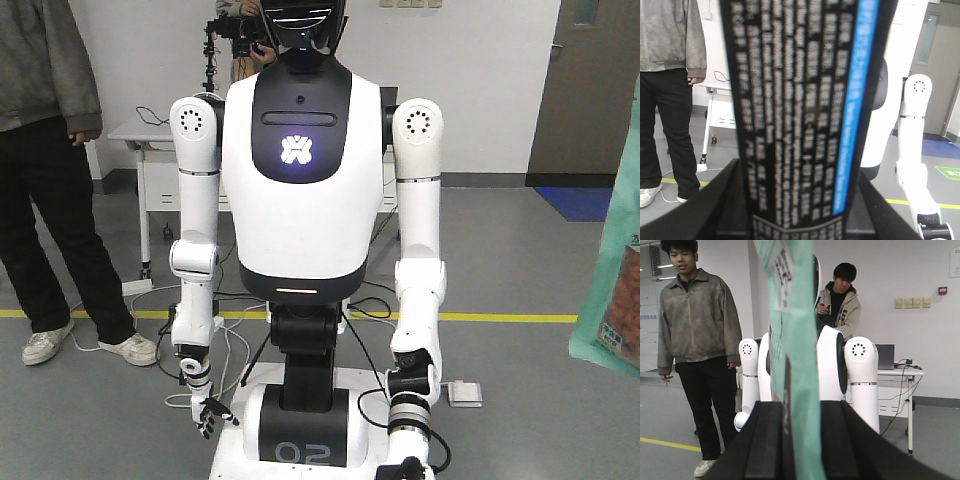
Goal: Pick snacks and fruit into basket
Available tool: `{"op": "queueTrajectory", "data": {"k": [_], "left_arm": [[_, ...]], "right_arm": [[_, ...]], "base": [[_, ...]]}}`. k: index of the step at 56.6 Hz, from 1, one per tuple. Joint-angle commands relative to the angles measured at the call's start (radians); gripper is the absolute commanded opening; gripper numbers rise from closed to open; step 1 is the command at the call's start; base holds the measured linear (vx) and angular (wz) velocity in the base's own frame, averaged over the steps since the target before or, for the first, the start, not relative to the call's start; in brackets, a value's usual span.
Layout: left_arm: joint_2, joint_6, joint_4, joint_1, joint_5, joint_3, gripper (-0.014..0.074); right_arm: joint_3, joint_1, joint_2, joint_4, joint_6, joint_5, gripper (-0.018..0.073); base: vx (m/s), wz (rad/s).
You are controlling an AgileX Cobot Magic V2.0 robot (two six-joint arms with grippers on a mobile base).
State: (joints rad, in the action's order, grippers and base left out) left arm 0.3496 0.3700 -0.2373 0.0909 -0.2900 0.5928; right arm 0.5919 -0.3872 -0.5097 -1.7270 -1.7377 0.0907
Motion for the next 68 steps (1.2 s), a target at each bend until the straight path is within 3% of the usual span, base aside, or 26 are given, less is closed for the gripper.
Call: {"op": "queueTrajectory", "data": {"k": [1, 68], "left_arm": [[0.01, 0.001, -0.005, 0.0, 0.101, 0.034, 0.0003], [0.01, 0.001, -0.005, 0.0, 0.101, 0.034, 0.0003]], "right_arm": [[0.037, 0.003, -0.005, -0.056, 0.015, 0.021, -0.0009], [0.037, 0.003, -0.005, -0.056, 0.015, 0.021, -0.0009]], "base": [[0.05, 0.02], [0.05, 0.02]]}}
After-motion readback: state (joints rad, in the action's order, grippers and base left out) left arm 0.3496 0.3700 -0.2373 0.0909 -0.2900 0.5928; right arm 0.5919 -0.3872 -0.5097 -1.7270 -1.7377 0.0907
